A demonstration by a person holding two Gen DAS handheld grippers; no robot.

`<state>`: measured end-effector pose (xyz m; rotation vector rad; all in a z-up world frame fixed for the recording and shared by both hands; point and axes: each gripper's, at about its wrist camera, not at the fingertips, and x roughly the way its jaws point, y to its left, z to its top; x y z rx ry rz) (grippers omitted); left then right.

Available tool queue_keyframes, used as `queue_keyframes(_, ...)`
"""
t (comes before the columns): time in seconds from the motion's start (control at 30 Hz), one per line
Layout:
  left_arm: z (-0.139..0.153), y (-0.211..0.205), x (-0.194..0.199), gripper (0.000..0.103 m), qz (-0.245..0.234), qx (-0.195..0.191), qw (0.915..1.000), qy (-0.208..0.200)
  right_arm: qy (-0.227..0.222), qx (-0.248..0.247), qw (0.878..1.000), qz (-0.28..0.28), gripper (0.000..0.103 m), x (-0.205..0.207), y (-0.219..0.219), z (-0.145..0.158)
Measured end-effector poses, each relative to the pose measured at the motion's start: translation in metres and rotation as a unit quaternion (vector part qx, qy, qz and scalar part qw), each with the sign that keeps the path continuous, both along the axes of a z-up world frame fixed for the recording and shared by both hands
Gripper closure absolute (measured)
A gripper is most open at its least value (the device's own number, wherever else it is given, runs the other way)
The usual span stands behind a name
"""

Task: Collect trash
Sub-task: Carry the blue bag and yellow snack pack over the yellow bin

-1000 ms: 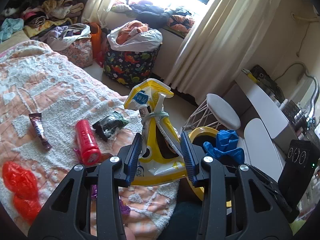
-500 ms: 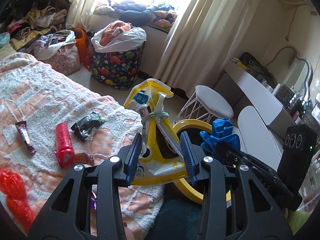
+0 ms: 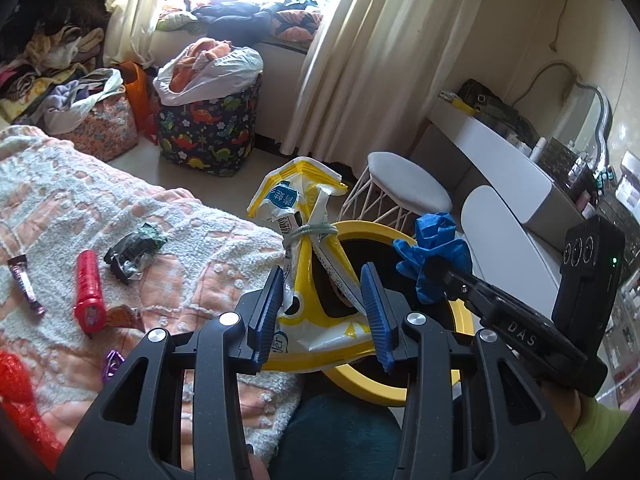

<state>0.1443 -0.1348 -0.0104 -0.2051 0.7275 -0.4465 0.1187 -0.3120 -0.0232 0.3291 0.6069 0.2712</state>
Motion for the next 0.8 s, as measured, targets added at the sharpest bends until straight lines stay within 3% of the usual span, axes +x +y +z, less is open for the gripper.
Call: queue_keyframes(0.8, -0.018, -0.058, 0.002, 0.071, -0.070, 0.037, 0.9967, 0.018, 0.018, 0.017, 0.998, -0.055, 0.081, -0.007, -0.055, -0.015)
